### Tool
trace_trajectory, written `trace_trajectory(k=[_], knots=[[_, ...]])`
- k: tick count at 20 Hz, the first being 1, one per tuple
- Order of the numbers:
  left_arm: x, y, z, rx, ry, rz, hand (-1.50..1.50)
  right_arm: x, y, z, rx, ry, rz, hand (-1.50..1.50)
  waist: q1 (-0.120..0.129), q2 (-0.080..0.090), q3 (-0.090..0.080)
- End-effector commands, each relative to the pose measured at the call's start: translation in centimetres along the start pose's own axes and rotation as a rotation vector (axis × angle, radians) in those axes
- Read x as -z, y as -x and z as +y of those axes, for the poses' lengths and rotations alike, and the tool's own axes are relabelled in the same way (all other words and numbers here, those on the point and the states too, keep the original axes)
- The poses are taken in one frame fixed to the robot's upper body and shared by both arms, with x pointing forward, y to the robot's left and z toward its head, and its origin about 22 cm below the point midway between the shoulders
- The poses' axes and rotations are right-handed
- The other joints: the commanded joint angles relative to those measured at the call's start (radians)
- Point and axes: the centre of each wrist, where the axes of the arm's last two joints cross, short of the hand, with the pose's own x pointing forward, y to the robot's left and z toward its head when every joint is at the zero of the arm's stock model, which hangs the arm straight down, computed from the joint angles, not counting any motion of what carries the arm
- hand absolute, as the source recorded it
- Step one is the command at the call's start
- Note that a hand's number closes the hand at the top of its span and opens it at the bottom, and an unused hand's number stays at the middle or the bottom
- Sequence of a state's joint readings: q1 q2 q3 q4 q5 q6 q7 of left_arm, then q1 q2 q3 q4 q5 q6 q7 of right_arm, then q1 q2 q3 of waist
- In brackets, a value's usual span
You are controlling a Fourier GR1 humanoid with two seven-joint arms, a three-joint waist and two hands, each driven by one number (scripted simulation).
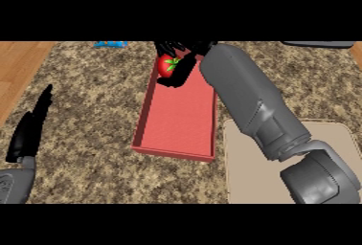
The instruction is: Pick the tomato from the tray and place it in the cardboard box
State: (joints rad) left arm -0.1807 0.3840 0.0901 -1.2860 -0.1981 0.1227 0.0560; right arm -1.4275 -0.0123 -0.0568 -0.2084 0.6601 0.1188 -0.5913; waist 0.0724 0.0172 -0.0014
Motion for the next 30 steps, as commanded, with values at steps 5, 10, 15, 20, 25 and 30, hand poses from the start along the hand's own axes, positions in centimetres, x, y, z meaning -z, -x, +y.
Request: trace_trajectory(k=[5, 10, 15, 20, 25, 30], knots=[[0.9, -1.6, -1.1, -0.003, 0.052, -0.052, 0.00, -1.5, 2.3, 3.0, -0.015, 0.033, 0.180, 1.50, 0.063, 0.015, -0.001], [0.6, -1.8, -2.3, -0.005, 0.038, -0.050, 0.00, -1.8, 2.6, 3.3, 0.074, -0.044, 0.248, -1.50, 0.061, 0.012, 0.000], [1.1, -2.6, -2.2, 0.007, 0.059, -0.053, 0.00, -2.0, 2.8, 3.4, 0.128, 0.022, 0.190, -1.50, 0.076, 0.009, 0.000], [0.0, 0.0, -1.1, 0.005, 0.044, -0.044, 0.00, -2.3, 3.0, 3.4, 0.227, 0.174, 0.107, -1.50, 0.067, 0.012, 0.001], [1.0, -0.9, 0.1, 0.003, -0.005, -0.036, 0.00, -1.8, 2.5, 2.4, 0.416, 0.305, 0.059, -1.50, 0.016, 0.011, 0.002], [0.2, -0.1, -0.1, 0.008, -0.001, -0.015, 0.00, -3.5, 3.9, 0.1, 0.471, 0.347, 0.040, -1.50, 0.020, 0.020, 0.002]])
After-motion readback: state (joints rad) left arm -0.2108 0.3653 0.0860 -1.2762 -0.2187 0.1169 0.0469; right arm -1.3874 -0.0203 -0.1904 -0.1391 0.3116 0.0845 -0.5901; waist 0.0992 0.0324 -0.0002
